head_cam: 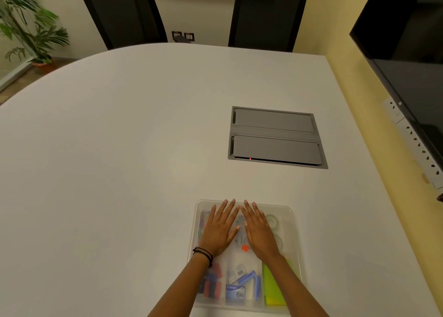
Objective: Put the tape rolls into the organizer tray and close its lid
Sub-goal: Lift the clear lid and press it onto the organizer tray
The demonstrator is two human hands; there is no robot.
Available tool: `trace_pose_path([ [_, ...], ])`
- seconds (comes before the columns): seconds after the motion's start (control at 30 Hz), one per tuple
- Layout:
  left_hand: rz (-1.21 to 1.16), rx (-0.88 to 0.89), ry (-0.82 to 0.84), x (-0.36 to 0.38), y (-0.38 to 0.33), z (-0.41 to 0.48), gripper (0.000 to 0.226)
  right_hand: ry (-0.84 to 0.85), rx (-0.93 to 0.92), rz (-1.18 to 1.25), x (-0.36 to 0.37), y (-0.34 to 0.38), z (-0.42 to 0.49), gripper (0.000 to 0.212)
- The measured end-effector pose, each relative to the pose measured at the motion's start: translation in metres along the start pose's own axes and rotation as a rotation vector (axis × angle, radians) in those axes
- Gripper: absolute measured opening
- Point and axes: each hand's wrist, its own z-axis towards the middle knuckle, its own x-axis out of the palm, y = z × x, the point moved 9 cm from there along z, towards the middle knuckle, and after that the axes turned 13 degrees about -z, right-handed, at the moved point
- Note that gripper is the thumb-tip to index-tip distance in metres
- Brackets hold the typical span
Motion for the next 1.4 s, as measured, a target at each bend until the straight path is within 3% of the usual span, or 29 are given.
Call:
trace_pose_path([
  [0.13,0.024,-0.008,0.010,-0.001,-0.003,0.000,0.057,0.003,-0.038,-0.030,-0.005,-0.018,-0.004,0.052],
  [0.33,0.031,-0.025,0.004,0.000,-0.001,0.000,0.057,-0.042,0.370,-0.128,-0.015,-0.059,-0.020,0.055],
  [0.43,0.021,-0.026,-0.002,0.000,-0.001,0.000,0.057,-0.003,0.448,-0.094,-0.012,-0.067,-0.023,0.059],
  [0.83,0.028,-0.026,-0.020,0.001,0.001,-0.001,0.056,-0.055,0.441,-0.102,-0.015,-0.067,-0.024,0.056],
  [1.07,0.031,-0.017,-0.032,-0.001,-0.001,-0.001,0.057,-0.029,0.241,-0.085,-0.023,-0.067,-0.044,0.064],
  [1.4,0.038,0.010,-0.021,0.000,0.000,0.001,0.056,-0.066,0.373,-0.067,-0.014,-0.065,-0.091,0.055],
])
